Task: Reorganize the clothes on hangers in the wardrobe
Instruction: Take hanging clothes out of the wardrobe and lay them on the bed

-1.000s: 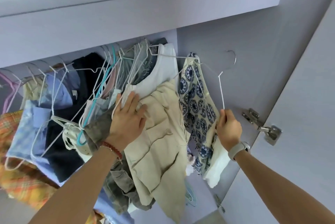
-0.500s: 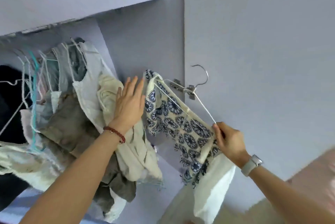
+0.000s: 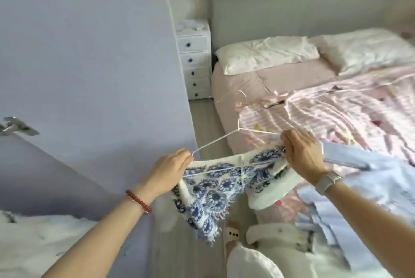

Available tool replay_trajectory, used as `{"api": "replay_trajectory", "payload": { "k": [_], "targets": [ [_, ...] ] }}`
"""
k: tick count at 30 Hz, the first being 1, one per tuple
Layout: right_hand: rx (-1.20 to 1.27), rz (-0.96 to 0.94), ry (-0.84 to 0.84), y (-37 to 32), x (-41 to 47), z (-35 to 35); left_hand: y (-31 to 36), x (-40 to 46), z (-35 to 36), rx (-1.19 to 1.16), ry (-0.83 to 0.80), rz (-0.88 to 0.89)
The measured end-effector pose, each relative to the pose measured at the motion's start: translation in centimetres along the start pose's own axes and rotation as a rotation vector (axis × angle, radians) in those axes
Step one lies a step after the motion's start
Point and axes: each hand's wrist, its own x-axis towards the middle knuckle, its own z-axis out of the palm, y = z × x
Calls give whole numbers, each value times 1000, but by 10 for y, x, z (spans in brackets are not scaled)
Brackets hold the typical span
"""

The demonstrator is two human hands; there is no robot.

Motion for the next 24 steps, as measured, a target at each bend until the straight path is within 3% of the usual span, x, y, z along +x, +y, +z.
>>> {"api": "replay_trajectory", "payload": {
  "k": [6, 9, 17, 22, 24],
  "targets": [
    [-182, 387, 85, 96, -39, -46, 96, 95, 59, -154, 160, 106],
    [-205, 517, 75, 133, -45, -51, 122, 158, 76, -146, 159, 97],
    [-15, 529, -223, 228, -27, -45, 191, 310, 104, -71, 98, 154],
    [33, 699, -115, 270, -8, -27, 246, 348, 139, -166, 232, 180],
    [78, 741, -75, 287, -9, -20, 253, 368, 154, -193, 144, 192]
  ]
}}
